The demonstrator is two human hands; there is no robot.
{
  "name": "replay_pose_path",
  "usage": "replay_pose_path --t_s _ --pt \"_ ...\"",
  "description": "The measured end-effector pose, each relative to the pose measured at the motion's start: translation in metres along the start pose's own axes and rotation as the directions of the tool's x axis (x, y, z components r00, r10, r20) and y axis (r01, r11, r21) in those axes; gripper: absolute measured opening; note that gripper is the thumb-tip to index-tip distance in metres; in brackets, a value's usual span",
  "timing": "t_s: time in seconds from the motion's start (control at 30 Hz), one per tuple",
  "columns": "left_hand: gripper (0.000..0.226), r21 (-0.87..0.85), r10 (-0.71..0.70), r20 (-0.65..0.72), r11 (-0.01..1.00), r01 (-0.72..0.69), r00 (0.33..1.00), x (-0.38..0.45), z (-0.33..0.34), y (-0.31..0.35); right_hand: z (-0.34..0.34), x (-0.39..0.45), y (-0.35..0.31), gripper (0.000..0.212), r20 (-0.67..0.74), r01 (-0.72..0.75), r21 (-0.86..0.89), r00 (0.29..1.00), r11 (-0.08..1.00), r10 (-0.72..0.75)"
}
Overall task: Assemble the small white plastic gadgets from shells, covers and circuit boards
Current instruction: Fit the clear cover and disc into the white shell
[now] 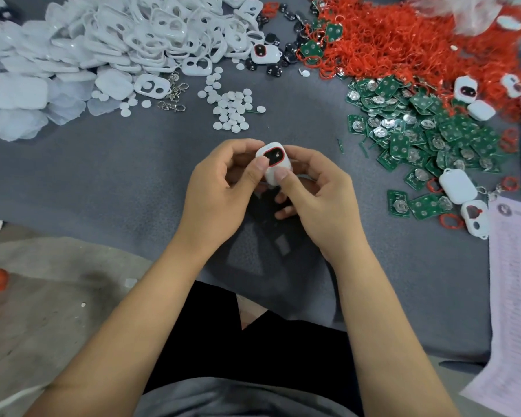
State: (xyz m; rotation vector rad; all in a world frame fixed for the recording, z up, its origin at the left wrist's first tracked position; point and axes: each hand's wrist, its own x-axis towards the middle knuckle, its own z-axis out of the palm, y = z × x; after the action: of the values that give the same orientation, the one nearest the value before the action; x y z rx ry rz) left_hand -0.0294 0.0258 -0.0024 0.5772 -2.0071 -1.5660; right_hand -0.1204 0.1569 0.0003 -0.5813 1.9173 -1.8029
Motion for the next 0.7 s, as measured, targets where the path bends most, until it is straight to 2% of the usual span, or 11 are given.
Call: replay_pose_path --t_s 0.13,0.37,0.57,0.7 --pt "0.025 -0.032 -0.017 -0.004 0.999 0.016 1.000 0.0003 -0.0005 -0.0004 -0.0008 0.0014 0.0010 0.023 0.022 -0.013 0.017 1.000 1.000 0.012" --pt "0.029 -0.011 0.067 0.106 0.998 -0.066 0.992 0.0020 -0.0049 -0.0018 -0.0059 0.0008 -0.0011 0.023 0.033 -0.041 0.189 0.999 0.981 0.036" --pt "0.023 -0.062 0.008 0.162 0.998 0.002 0.987 0.0015 -0.0050 -0.0022 -0.0068 0.0017 -0.0040 0.020 0.025 -0.076 0.230 0.997 0.970 0.072" --pt "0.021 -0.024 0.015 0.177 1.000 -0.010 0.984 0.0010 -0.0026 -0.0012 -0.0068 0.0006 -0.0052 0.019 -0.005 -0.086 0.211 0.996 0.974 0.089"
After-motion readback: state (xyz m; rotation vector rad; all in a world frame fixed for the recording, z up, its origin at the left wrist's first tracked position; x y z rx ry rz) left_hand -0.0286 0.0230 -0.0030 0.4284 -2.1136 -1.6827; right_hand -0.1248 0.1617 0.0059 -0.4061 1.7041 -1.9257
